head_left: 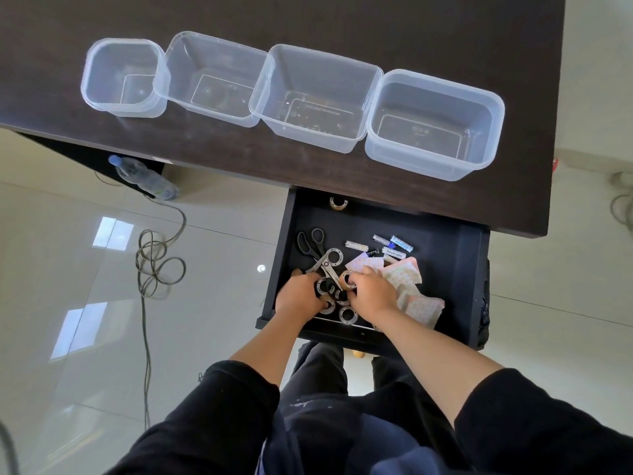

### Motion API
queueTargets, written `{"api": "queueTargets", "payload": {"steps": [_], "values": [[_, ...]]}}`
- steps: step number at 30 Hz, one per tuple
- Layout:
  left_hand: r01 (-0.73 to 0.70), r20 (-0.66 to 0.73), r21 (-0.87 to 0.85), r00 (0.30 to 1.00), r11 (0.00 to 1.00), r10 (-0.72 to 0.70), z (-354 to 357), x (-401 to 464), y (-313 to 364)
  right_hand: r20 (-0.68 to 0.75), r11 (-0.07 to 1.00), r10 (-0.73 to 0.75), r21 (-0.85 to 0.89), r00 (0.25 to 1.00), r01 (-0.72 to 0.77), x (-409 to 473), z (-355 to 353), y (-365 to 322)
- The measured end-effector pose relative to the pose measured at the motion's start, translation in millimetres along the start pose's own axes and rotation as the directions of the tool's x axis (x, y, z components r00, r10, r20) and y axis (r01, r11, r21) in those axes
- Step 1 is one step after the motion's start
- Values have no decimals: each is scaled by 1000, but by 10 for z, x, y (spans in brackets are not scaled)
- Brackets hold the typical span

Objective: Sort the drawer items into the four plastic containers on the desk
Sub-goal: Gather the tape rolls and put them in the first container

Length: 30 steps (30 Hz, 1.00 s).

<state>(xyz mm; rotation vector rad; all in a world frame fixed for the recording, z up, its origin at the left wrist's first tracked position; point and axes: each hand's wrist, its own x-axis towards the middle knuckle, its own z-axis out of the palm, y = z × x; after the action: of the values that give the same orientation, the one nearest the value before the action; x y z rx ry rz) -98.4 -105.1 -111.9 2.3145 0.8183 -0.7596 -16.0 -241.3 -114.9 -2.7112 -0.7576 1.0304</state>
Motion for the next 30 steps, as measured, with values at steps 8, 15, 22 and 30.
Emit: {"api": "queueTargets", "payload": {"steps": [8,15,22,30], "values": [[-76,-39,-2,996,997,75,20,17,-9,4,999,-33,30,999,33,-32,-8,38],[-171,-53,8,984,985,171,13,4,-11,-20,1000,-19,-13,1000,18,-37,71,65],[-183,-21,-11,983,983,182,-12,-32,4,-29,1000,-11,19,1000,11,-31,70,46],[-210,-52,27,976,977,211,-48,-137,39,-77,998,5,70,997,1,-191,-55,69]]}}
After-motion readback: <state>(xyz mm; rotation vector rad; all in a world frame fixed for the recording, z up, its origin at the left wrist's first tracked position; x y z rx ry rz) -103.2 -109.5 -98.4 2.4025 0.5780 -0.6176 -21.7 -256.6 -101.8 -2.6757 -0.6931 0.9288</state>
